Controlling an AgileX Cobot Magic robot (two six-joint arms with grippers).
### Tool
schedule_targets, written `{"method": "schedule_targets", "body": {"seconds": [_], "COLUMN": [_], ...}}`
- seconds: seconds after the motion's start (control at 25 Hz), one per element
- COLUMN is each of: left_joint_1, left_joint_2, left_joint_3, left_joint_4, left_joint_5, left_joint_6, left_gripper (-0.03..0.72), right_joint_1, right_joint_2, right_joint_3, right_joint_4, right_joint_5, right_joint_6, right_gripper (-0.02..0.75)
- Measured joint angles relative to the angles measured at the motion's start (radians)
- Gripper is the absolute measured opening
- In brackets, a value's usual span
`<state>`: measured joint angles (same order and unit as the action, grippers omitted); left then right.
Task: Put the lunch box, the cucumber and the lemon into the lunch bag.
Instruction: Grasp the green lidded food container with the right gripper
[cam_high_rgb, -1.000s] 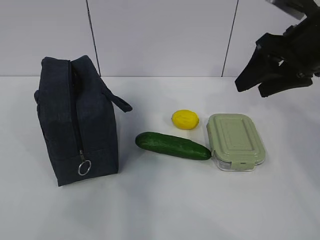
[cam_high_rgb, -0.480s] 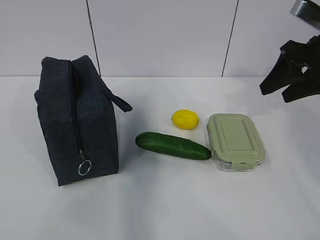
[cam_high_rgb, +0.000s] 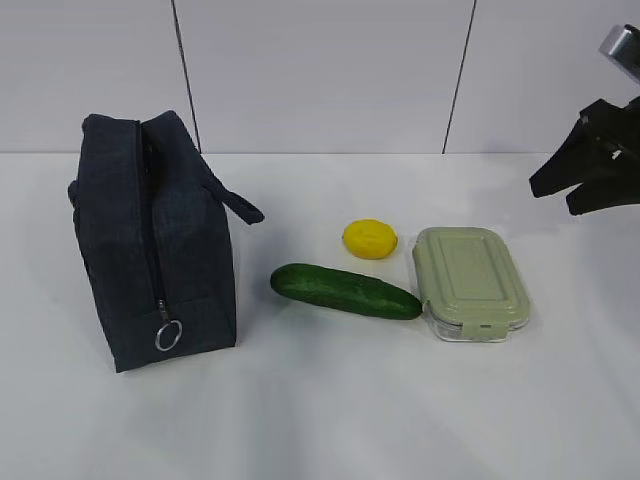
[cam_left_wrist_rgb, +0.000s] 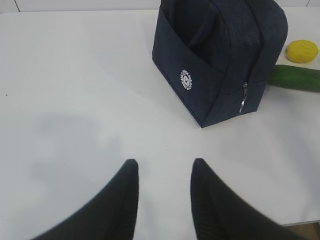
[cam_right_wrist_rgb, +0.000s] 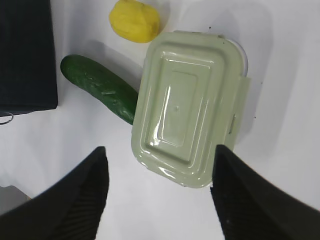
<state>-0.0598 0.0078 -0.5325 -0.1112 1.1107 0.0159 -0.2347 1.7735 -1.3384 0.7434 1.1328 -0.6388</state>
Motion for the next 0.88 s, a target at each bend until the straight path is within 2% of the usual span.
{"method": "schedule_targets", "body": {"seconds": [0.68, 0.88], "left_joint_1": [0.0, 0.0], "left_joint_2": [0.0, 0.0], "left_joint_3": [0.0, 0.0], "left_joint_4": [0.0, 0.0], "left_joint_5": [0.0, 0.0], "left_joint_6": [0.0, 0.0], "left_gripper": [0.24, 0.24], "right_joint_1": [-0.004, -0.004], "right_joint_2": [0.147, 0.194], "right_joint_3": [0.0, 0.0], "right_joint_4": [0.041, 0.121], "right_joint_5": [-0.078, -0.078], "right_joint_6": [-0.111, -0.159], "right_gripper": [0.508, 0.508]}}
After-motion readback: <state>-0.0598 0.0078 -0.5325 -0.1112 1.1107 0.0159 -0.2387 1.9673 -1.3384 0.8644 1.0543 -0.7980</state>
